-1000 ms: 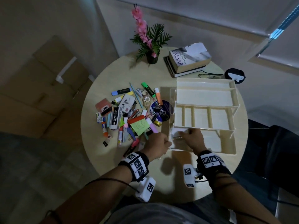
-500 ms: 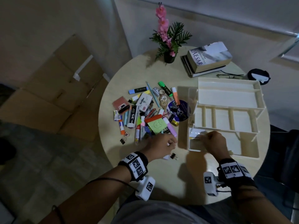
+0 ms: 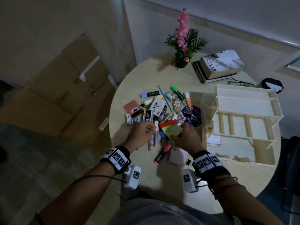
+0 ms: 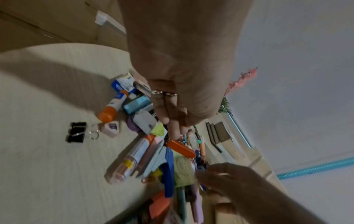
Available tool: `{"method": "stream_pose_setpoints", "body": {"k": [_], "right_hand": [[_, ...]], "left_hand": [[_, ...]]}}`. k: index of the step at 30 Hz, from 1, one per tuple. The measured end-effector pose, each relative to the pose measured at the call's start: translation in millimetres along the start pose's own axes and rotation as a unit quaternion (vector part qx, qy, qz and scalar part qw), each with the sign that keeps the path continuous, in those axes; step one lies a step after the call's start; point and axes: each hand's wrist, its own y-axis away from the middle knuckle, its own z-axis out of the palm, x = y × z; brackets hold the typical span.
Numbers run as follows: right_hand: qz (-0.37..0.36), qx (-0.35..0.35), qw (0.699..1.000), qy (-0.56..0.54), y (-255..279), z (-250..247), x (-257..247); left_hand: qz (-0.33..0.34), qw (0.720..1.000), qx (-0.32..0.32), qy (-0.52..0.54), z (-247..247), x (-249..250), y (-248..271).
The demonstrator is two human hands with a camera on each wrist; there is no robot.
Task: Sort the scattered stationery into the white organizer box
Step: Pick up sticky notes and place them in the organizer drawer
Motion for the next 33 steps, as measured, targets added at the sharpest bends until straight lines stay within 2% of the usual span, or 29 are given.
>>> {"method": "stream_pose_setpoints", "body": {"k": [6, 8, 11, 15, 21, 26, 29, 31, 33], "right_hand": [[0.039, 0.058, 0.997, 0.038, -7.9, 35.0, -10.2], [0.031, 0.063, 0.997, 0.043, -8.1, 36.9, -11.5], [0.036, 0.061, 0.996, 0.046, -7.5, 37.4, -12.3], [0.073, 0.055, 0.996, 0.024, -6.6, 37.3, -9.5], [0.128, 0.042, 0.990, -0.033, -7.8, 32.5, 5.0], [0.107, -0.013, 0.993, -0.047, 0.3, 10.9, -3.5], [0.098, -0.001, 0.991, -0.087, 11.3, 0.0, -12.7], [0.091, 0.014, 0.989, -0.119, 20.1, -7.8, -16.9], [0.087, 0.046, 0.984, -0.152, 27.4, -12.8, -17.6]], "left_hand": [[-0.040, 0.997, 0.004, 0.060, -46.5, -23.1, -10.9], [-0.050, 0.998, 0.035, 0.029, -60.9, -36.0, -26.0], [-0.084, 0.989, 0.088, -0.080, -78.6, -48.7, -55.7], [-0.150, 0.961, 0.067, -0.220, -91.1, -50.6, -88.8], [-0.153, 0.960, 0.006, -0.234, -90.8, -52.3, -120.3], [-0.186, 0.951, 0.018, -0.247, -80.9, -56.0, -125.3], [-0.176, 0.955, 0.005, -0.238, -80.0, -59.5, -130.7], [-0.147, 0.956, -0.010, -0.254, -80.8, -60.9, -134.7], [-0.143, 0.960, 0.004, -0.240, -83.4, -63.3, -136.1]]}}
